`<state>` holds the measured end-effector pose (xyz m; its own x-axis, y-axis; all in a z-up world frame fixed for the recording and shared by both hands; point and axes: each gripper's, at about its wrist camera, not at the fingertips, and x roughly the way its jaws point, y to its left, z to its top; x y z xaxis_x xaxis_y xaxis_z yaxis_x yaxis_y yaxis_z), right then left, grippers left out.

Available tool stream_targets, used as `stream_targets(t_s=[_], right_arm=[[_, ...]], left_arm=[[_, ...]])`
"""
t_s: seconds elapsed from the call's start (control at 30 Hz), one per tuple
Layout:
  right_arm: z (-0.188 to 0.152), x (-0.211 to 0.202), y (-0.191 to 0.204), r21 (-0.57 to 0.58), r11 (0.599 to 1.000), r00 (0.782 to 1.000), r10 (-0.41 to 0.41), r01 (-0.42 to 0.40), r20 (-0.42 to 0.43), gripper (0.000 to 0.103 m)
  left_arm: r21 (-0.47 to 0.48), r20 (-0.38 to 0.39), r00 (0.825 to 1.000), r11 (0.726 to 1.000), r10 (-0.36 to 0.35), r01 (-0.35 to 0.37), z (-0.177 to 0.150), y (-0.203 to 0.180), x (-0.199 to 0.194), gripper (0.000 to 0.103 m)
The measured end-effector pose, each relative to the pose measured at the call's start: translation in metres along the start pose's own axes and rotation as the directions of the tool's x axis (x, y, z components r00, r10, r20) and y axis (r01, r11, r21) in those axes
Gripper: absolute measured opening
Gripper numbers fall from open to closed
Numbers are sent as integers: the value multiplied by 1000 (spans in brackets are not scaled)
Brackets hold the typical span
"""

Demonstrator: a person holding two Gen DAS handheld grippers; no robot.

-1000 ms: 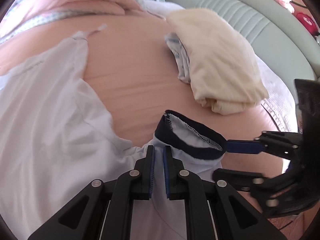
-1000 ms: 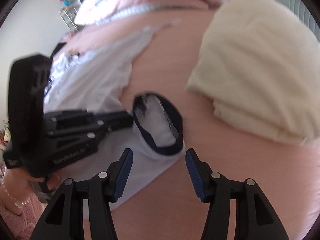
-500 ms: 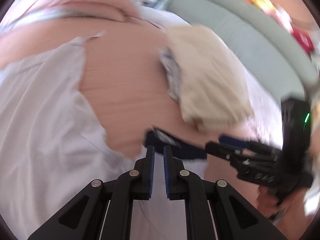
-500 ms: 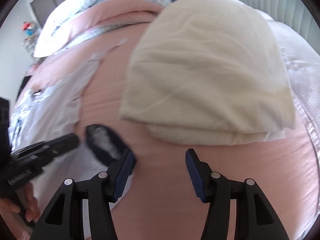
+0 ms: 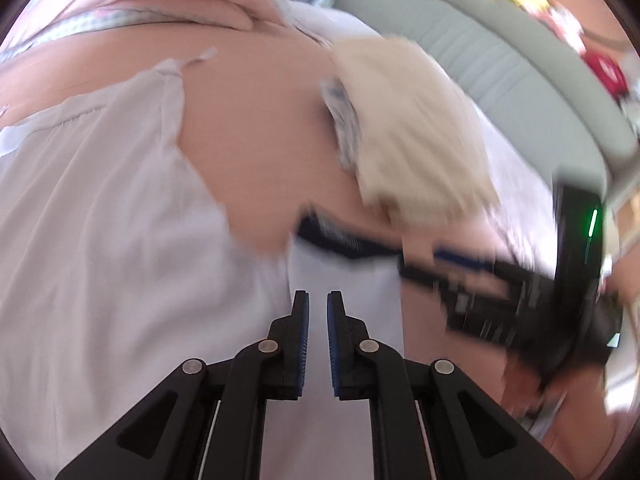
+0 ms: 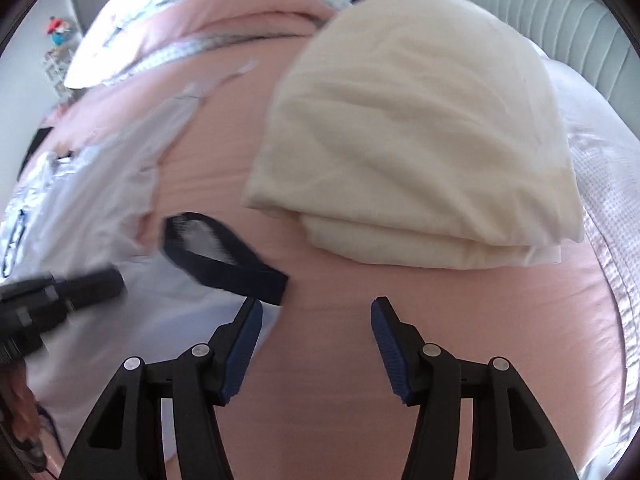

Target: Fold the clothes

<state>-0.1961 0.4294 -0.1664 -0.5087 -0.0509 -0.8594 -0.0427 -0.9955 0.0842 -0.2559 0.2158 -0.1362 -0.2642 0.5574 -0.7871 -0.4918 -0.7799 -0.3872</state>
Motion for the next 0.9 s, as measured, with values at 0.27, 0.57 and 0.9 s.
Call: stream_targets(t_s=[0.27, 0.57, 0.9], right_arm=[[-53, -17, 55, -167, 985, 998, 38, -46, -52, 57], [-77, -43, 37, 10, 1000, 1000, -7, 7, 12, 65], [-87, -31, 109, -251, 966, 997, -69, 56, -44, 67]], left_arm=[[14, -73, 997, 1000, -5, 6, -68, -16, -23, 7], [-132, 22, 1000, 991, -13, 16, -115, 11, -70, 8], [-264, 59, 989, 957, 139, -119, -128, 51, -94, 8]])
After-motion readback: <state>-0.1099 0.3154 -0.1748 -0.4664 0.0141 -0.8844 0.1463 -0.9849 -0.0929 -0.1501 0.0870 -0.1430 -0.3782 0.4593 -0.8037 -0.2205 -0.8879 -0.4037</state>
